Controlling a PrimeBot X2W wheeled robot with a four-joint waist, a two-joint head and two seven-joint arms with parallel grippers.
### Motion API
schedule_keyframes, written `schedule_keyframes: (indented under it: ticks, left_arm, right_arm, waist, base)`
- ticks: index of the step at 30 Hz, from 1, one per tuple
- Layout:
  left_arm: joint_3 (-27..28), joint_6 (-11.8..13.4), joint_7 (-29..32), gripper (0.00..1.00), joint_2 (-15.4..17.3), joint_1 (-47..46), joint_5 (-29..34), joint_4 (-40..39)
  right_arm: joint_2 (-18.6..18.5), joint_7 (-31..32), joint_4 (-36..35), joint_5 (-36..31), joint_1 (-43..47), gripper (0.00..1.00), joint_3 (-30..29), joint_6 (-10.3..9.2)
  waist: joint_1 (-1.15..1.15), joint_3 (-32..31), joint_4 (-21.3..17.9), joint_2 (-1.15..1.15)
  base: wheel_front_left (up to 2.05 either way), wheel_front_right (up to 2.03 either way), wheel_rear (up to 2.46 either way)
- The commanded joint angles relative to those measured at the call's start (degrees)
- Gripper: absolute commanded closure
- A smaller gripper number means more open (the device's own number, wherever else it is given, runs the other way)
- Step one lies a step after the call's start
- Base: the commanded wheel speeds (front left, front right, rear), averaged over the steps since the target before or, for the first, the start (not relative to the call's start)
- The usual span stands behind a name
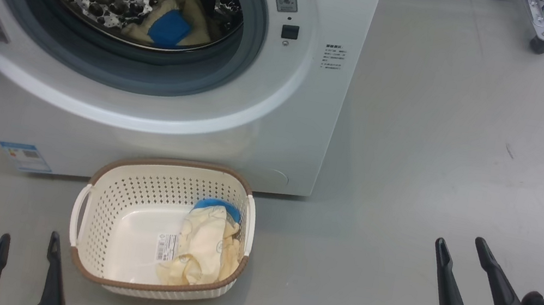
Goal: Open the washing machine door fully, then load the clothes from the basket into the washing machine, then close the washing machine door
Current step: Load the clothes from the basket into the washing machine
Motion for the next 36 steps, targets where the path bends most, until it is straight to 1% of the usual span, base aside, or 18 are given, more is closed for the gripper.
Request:
schedule_keyframes:
  ticks: [1, 11, 20, 27, 36]
  left_arm:
    - [2.03, 0.24, -0.79, 0.0, 0.56, -2.87, -0.05, -1.61]
    - [1.55, 0.21, -0.92, 0.0, 0.42, -3.89, -0.03, -1.35]
    - [0.55, -0.01, -1.06, 0.0, -0.07, -6.5, 0.33, -0.83]
    - [-0.1, -0.33, -1.14, 0.0, -0.27, -9.49, 0.7, -0.4]
    - [-0.82, -0.95, -1.26, 0.0, -0.86, -14.61, 1.09, 0.57]
  right_arm:
    - [-1.18, -0.55, -2.05, -0.34, -1.17, 0.0, 0.53, -0.01]
    - [-1.4, -0.55, -2.43, -0.47, -1.94, 0.0, 0.52, -0.01]
    - [-2.21, -0.55, -2.92, -0.39, -4.03, 0.0, 0.79, -0.01]
    - [-2.15, -0.55, -3.33, -0.24, -5.68, 0.0, 0.84, -0.01]
    - [-1.99, -0.55, -4.07, -0.18, -8.58, 0.0, 0.81, -0.01]
  waist:
    - [0.0, 0.33, 0.26, 0.0]
    - [0.0, 1.86, 1.17, 0.0]
    - [0.0, 5.11, 2.48, 0.0]
    - [0.0, 9.7, 3.22, 0.0]
    - [0.0, 17.64, 3.42, 0.0]
  base:
    - [0.0, 0.0, 0.0]
    - [0.0, 0.0, 0.0]
    - [0.0, 0.0, 0.0]
    - [0.0, 0.0, 0.0]
    - [0.0, 0.0, 0.0]
